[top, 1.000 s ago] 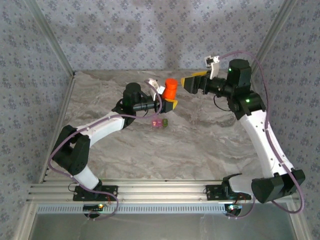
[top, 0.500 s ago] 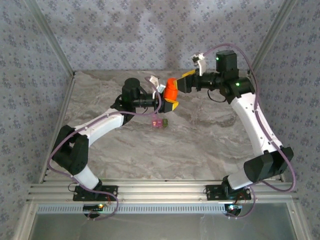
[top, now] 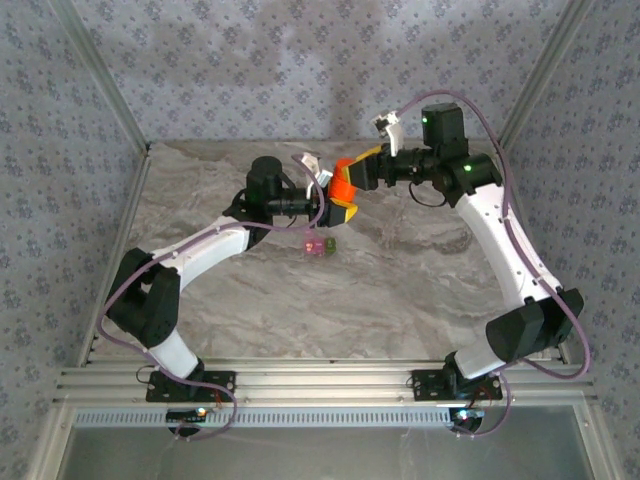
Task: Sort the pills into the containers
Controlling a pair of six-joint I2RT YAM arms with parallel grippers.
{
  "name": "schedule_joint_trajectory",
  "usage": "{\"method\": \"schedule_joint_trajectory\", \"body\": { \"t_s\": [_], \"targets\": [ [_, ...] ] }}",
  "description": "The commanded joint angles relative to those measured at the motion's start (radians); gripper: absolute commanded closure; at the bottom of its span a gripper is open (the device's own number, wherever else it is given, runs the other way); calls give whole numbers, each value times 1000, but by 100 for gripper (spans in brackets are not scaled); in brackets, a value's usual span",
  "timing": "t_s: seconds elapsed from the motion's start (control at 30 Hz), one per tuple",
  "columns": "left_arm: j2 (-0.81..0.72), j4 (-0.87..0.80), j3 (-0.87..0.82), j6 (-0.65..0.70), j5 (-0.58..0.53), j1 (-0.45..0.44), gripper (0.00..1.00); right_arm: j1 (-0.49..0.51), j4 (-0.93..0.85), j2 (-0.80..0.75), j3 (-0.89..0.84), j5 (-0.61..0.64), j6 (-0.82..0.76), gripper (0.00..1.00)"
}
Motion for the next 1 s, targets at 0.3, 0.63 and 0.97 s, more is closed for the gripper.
{"method": "schedule_joint_trajectory", "body": {
  "t_s": [0.3, 0.63, 0.97],
  "targets": [
    [-17, 64, 8, 14, -119, -21, 100, 74, 8, 3, -38, 150, 87, 55],
    [-26, 150, -40, 31, -307, -74, 100, 174, 229, -1, -181, 400, 300, 56],
    [-23, 163, -59, 26, -363, -74, 100, 140, 230, -40, -191, 363, 308, 32]
  ]
}}
